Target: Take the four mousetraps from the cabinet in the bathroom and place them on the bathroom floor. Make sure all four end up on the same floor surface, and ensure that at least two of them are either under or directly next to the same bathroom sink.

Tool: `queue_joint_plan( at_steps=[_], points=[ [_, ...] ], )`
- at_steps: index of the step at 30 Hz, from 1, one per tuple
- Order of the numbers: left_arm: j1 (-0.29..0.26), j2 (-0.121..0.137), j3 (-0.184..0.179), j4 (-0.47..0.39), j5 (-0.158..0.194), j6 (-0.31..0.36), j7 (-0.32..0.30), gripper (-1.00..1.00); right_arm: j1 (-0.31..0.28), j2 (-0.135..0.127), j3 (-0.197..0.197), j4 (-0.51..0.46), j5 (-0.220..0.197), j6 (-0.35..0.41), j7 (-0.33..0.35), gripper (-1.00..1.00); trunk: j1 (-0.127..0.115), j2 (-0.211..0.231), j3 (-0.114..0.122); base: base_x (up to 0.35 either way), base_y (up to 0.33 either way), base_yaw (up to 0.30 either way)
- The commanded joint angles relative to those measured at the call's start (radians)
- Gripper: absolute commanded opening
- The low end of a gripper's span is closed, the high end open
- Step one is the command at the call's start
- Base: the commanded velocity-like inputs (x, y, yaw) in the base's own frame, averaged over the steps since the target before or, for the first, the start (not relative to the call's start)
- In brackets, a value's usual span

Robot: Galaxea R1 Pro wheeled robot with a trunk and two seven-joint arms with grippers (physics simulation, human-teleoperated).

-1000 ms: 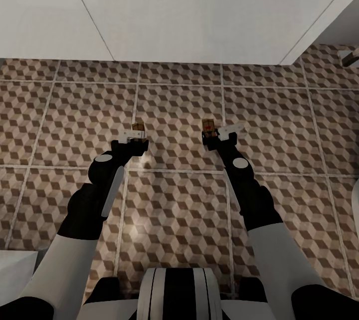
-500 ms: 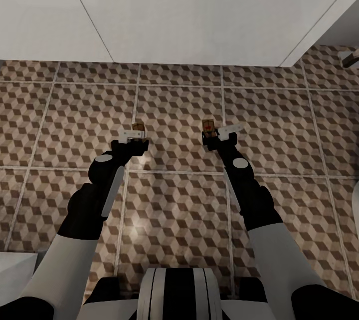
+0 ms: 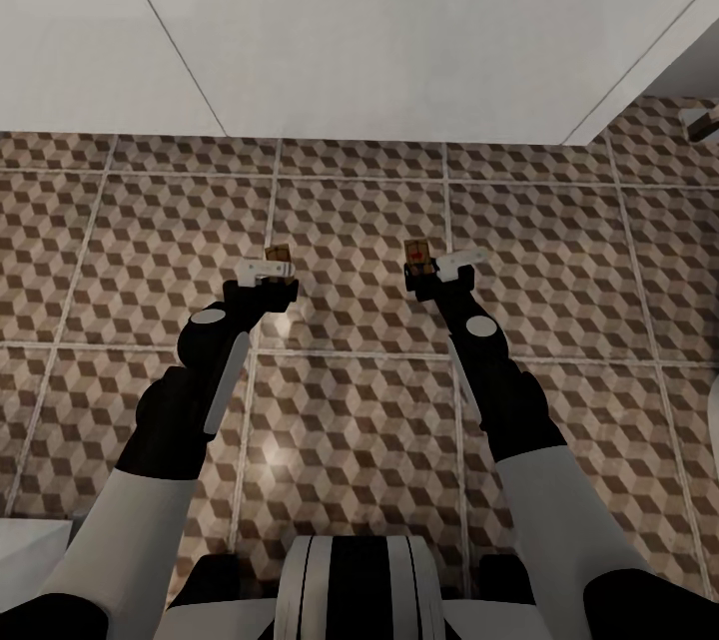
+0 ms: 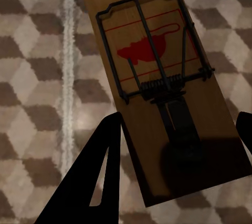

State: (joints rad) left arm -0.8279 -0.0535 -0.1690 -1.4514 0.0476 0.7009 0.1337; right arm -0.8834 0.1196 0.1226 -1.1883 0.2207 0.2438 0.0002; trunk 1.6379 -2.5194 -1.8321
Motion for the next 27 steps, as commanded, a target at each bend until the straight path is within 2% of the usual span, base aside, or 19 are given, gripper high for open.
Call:
queue_joint_plan(
  at_steps=[1, 14, 27],
  points=[
    [0.000, 0.001, -0.001, -0.001, 0.004, 0.005, 0.007, -1.00, 0.000, 0.000, 0.001, -0.001, 0.007, 0.006, 0.001, -1.00, 0.000, 0.000, 0.000, 0.001, 0.000, 0.000],
    [0.000, 0.000, -0.001, -0.001, 0.004, 0.005, 0.007, -1.00, 0.000, 0.000, 0.000, -0.001, 0.006, 0.006, 0.001, -1.00, 0.000, 0.000, 0.000, 0.140, 0.032, 0.000],
    [0.000, 0.000, -0.003, -0.001, 0.005, 0.005, 0.007, -1.00, 0.001, 0.000, 0.000, -0.001, 0.007, 0.006, 0.001, -1.00, 0.000, 0.000, 0.000, 0.019, 0.002, 0.000]
  ],
)
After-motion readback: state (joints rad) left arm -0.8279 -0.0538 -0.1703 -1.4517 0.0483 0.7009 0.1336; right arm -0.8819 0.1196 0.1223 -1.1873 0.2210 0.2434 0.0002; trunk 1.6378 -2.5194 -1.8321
